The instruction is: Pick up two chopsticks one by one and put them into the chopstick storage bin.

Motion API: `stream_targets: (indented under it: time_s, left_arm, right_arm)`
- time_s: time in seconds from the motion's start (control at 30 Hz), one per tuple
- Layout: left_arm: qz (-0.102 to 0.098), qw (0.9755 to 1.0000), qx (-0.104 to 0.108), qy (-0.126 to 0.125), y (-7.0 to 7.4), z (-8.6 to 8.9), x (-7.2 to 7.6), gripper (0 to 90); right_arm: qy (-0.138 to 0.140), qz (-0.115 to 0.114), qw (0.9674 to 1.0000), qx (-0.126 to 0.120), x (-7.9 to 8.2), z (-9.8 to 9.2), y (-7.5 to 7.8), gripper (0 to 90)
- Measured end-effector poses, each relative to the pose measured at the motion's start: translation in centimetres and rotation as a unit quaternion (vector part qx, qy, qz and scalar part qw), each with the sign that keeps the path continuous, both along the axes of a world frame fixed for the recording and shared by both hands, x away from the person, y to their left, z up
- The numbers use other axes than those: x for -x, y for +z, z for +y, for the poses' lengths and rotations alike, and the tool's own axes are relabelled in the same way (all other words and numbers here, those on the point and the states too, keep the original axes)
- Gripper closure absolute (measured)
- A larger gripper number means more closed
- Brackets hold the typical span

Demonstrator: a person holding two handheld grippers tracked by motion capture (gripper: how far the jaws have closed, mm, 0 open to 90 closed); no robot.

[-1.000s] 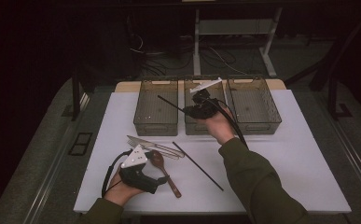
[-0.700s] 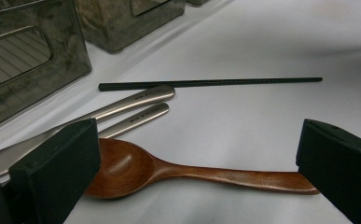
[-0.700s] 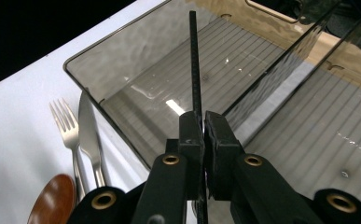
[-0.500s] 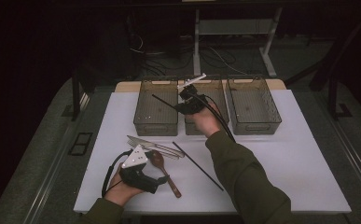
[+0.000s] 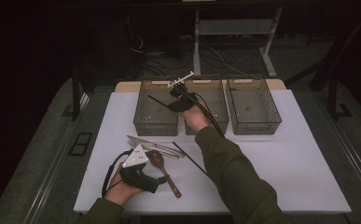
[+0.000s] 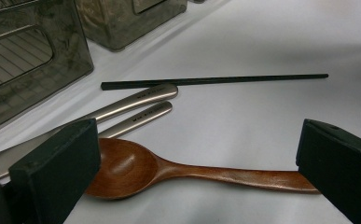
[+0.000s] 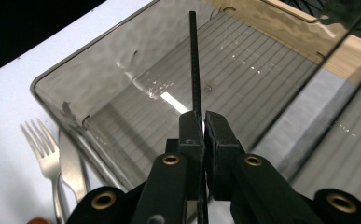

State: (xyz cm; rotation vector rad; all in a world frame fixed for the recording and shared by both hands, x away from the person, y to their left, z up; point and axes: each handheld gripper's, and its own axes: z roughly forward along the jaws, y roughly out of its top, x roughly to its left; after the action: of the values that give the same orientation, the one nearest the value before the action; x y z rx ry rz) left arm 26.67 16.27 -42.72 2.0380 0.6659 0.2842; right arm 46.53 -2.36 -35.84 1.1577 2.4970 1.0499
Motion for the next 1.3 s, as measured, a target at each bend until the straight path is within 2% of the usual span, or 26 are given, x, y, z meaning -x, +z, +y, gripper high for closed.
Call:
stream_targets:
  time_s: [0.33, 0.47, 0.63, 0.67, 1.0, 1.1, 1.3]
  left_arm:
    - [-0.001, 1.0, 0.003, -0.004, 0.1, 0.0, 0.1, 0.0]
    - [-0.001, 1.0, 0.003, -0.005, 0.1, 0.0, 0.1, 0.0]
    - [-0.001, 1.0, 0.004, -0.005, 0.1, 0.0, 0.1, 0.0]
    - [-0.001, 1.0, 0.004, -0.005, 0.1, 0.0, 0.1, 0.0]
    - [-0.002, 1.0, 0.002, -0.005, 0.1, 0.0, 0.1, 0.0]
    - [-0.004, 1.0, 0.001, -0.004, 0.1, 0.1, 0.1, 0.0]
    - [-0.001, 1.0, 0.001, -0.002, 0.1, 0.1, 0.1, 0.0]
  right_arm:
    - [-0.005, 0.008, 0.9999, 0.011, -1.4, 2.3, -0.9, 86.2]
    - [-0.008, 0.021, 0.9996, 0.018, -2.0, 3.1, -1.7, 86.2]
    - [-0.001, 0.023, 0.9995, 0.022, -2.2, 3.5, -2.4, 84.3]
    - [0.0, 0.023, 0.9996, 0.015, -2.2, 3.4, -2.4, 78.9]
    - [0.014, 0.006, 0.9997, -0.017, -1.3, 2.5, -0.8, 50.4]
    - [0.018, 0.005, 0.9995, -0.026, -0.9, 1.8, -0.4, 44.4]
    - [0.043, -0.005, 0.9979, -0.049, 0.6, 0.0, 0.5, 39.7]
